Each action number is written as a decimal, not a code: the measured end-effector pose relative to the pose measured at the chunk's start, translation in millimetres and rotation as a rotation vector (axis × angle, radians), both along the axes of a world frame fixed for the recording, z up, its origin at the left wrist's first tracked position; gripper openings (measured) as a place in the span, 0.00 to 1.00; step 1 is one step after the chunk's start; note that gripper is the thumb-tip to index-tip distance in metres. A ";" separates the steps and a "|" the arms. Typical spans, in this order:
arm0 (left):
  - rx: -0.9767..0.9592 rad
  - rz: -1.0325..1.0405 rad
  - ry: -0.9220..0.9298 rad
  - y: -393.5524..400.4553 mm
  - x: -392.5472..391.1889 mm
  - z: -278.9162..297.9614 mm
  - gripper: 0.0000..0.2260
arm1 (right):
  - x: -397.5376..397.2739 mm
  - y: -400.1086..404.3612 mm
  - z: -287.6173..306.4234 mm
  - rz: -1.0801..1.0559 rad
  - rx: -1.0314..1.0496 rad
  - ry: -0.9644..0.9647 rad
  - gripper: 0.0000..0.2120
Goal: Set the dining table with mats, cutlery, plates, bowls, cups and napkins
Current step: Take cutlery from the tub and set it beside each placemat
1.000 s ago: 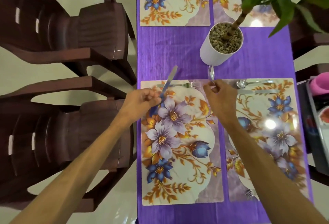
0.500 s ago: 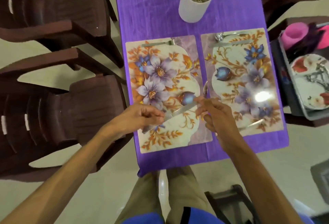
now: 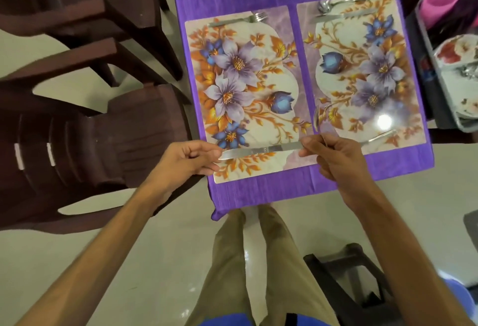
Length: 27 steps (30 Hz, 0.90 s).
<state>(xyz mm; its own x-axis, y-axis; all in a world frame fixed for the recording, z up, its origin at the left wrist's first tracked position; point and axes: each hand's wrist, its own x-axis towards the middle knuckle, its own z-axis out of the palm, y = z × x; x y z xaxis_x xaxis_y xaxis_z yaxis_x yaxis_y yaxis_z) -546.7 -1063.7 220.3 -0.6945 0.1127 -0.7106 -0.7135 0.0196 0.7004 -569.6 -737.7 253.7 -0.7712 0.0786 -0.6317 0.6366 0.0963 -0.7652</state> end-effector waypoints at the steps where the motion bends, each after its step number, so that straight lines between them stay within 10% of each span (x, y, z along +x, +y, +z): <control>1: 0.027 0.044 -0.012 1.3 2.1 -0.3 0.11 | 2.7 1.8 -1.3 0.002 0.005 -0.017 0.08; 9: 0.146 0.556 -0.030 54.7 -18.6 7.2 0.12 | 30.3 -18.8 21.2 0.317 -0.017 -0.242 0.05; 17: 0.040 -0.080 0.112 120.6 -10.8 12.0 0.08 | 58.7 -67.8 11.4 -0.049 -0.205 -0.179 0.04; 21: 0.000 -0.015 -0.026 101.8 -18.5 0.1 0.07 | 57.5 -57.6 -8.8 -0.139 -0.068 -0.173 0.06; 27: -0.420 -0.434 0.138 84.5 -37.3 -43.0 0.08 | 33.0 -2.0 -55.5 -0.124 0.314 0.001 0.09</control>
